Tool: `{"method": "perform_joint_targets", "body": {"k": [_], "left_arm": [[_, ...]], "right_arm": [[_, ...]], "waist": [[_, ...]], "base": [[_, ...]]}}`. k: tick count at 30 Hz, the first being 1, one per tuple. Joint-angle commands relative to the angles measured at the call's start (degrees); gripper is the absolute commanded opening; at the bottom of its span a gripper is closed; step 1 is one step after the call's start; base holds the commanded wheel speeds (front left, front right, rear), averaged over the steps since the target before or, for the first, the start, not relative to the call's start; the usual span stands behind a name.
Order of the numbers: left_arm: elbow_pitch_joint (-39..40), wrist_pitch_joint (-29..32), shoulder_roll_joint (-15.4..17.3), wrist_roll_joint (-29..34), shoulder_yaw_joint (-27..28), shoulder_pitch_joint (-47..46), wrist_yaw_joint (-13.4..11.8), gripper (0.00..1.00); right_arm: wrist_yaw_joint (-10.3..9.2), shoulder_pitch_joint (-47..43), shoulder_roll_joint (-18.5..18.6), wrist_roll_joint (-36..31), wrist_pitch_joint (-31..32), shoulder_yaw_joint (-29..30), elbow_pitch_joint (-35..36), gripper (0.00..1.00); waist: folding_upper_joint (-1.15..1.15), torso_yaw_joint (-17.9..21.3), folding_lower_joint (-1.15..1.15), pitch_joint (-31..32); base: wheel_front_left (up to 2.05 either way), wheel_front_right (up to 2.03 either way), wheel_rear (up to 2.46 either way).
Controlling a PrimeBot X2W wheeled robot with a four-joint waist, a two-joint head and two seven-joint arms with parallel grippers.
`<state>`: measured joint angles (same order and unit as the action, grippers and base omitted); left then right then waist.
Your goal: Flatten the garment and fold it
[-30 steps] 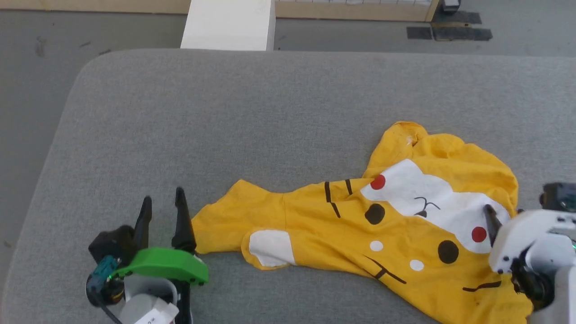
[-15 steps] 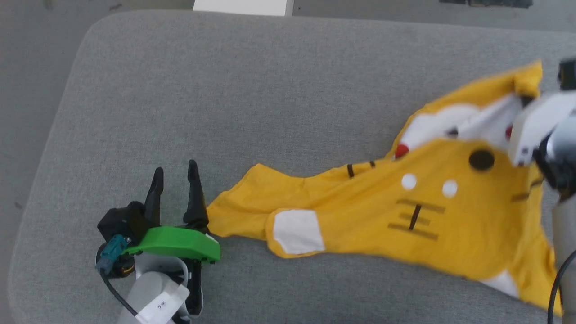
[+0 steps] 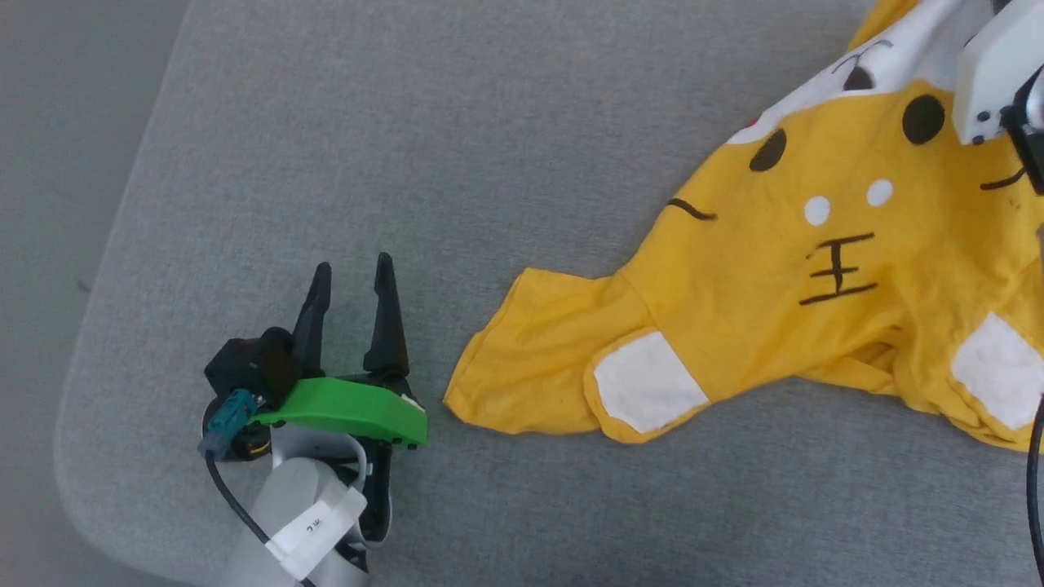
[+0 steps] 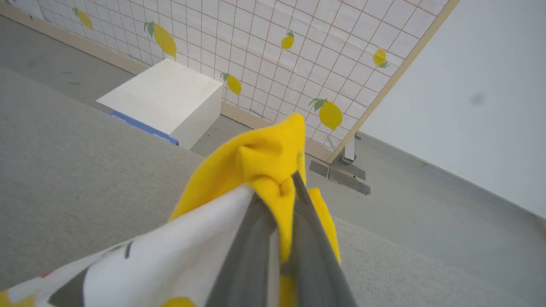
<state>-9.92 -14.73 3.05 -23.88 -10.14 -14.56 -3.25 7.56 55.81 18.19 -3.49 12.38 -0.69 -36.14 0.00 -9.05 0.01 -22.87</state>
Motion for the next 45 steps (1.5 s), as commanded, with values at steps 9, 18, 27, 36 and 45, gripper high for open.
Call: {"method": "perform_joint_targets", "body": {"k": [9,18,27,36,45], "left_arm": [[-1.0,-0.3,-0.2,-0.8,-0.6,-0.5,-0.6,1.00],[-4.7,1.4,1.1,-0.5,-1.4,2.6,1.1,1.00],[-2.9,13.4,3.6,-2.2,-4.3,7.5,1.8,1.00],[-2.3,25.1,3.6,-3.7,-4.5,9.0,-3.4,1.00],[-4.5,35.8,4.4,-3.4,-4.9,10.0,-9.5,1.00]], "right_arm": [[-0.08,-1.7,-1.1,6.5,5.0,-2.2,-10.9,0.28],[-0.08,-11.7,-1.7,16.7,-0.4,-3.8,-5.7,1.00],[-0.08,-32.0,-3.4,21.6,-8.7,1.4,14.7,1.00],[-0.08,-49.2,-12.6,18.1,-10.8,11.1,30.8,1.00],[-0.08,-56.5,-15.2,17.2,-8.7,10.5,37.2,1.00]], "waist": [[0.00,-0.4,-0.01,0.0],[0.00,3.7,-0.01,7.4],[0.00,8.2,-0.01,13.9],[0.00,11.1,-0.01,15.4],[0.00,14.1,-0.01,15.4]], "base": [[0.00,0.00,0.00],[0.00,0.00,0.00],[0.00,0.00,0.00],[0.00,0.00,0.00],[0.00,0.00,0.00]]}}
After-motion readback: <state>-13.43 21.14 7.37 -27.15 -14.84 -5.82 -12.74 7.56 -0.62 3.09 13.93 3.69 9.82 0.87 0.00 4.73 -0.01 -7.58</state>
